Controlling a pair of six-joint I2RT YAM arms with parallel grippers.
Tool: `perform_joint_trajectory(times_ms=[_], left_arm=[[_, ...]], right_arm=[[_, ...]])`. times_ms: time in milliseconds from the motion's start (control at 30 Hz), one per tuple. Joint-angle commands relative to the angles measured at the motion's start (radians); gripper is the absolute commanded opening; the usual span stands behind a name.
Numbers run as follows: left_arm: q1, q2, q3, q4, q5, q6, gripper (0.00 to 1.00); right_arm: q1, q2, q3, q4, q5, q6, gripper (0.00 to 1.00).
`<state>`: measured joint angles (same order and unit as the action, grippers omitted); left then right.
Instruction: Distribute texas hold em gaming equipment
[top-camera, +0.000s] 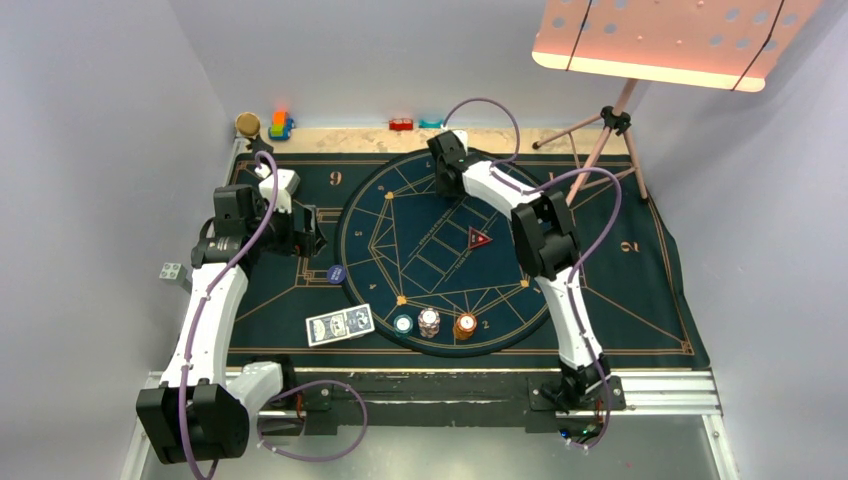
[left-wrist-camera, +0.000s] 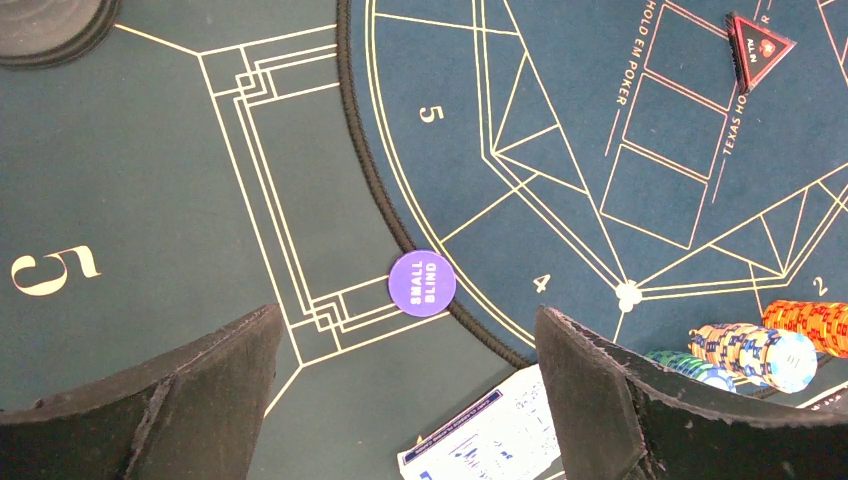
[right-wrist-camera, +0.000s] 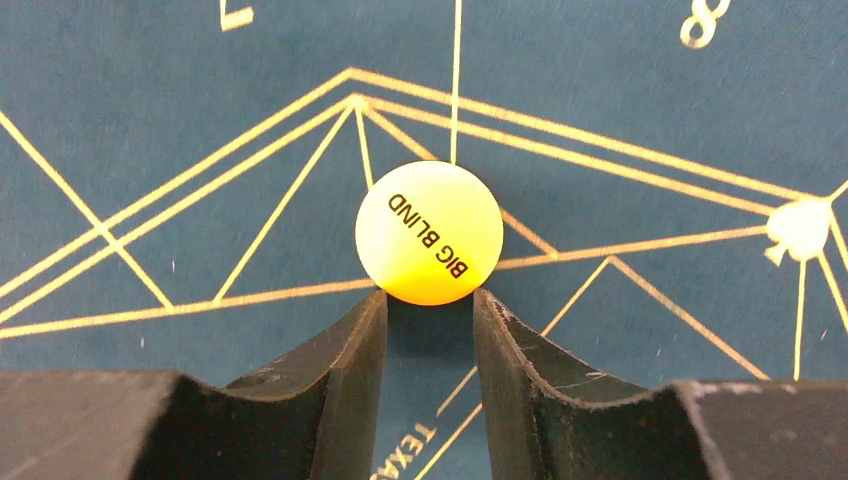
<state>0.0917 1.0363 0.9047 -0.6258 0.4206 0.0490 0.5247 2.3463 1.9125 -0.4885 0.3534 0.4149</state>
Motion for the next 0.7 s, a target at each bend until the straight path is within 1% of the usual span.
perform_joint_trajectory(times_ms=[0,67,133,167,300,400,467,567,667], left_arm=[[0.01,-0.007,0.01,0.004,0.012,0.018,1.0],[0.011,-0.005,0.011,0.003,0.012,0.018,1.0],[0.01,-0.005,0.012,0.003,0.013,0.018,1.0],[0.01,-0.005,0.012,0.002,0.014,0.018,1.0],[0.01,-0.003,0.012,-0.002,0.022,0.02,1.0],[0.01,-0.005,0.015,-0.007,0.024,0.022,1.0],[0.011,-0.007,0.016,-0.01,0.026,0.022,1.0],[0.01,-0.01,0.016,-0.012,0.03,0.023,1.0],[0.01,-0.013,0.017,-0.014,0.03,0.025,1.0]], right_arm=[[-0.024,0.062,0.128,-0.09,0.008,-0.033,0.42],[-0.025,0.055,0.146,-0.098,-0.001,-0.041,0.46],[-0.025,0.013,0.117,-0.091,-0.006,-0.042,0.54],[-0.024,-0.022,0.079,-0.074,-0.005,-0.041,0.59],[-0.024,-0.188,-0.141,-0.002,0.014,-0.033,0.71],[-0.023,-0.284,-0.325,0.049,0.035,-0.032,0.73],[-0.022,-0.325,-0.406,0.064,0.029,-0.029,0.73],[-0.02,-0.353,-0.494,0.088,0.019,-0.026,0.73],[-0.011,-0.372,-0.543,0.108,0.012,-0.033,0.73]])
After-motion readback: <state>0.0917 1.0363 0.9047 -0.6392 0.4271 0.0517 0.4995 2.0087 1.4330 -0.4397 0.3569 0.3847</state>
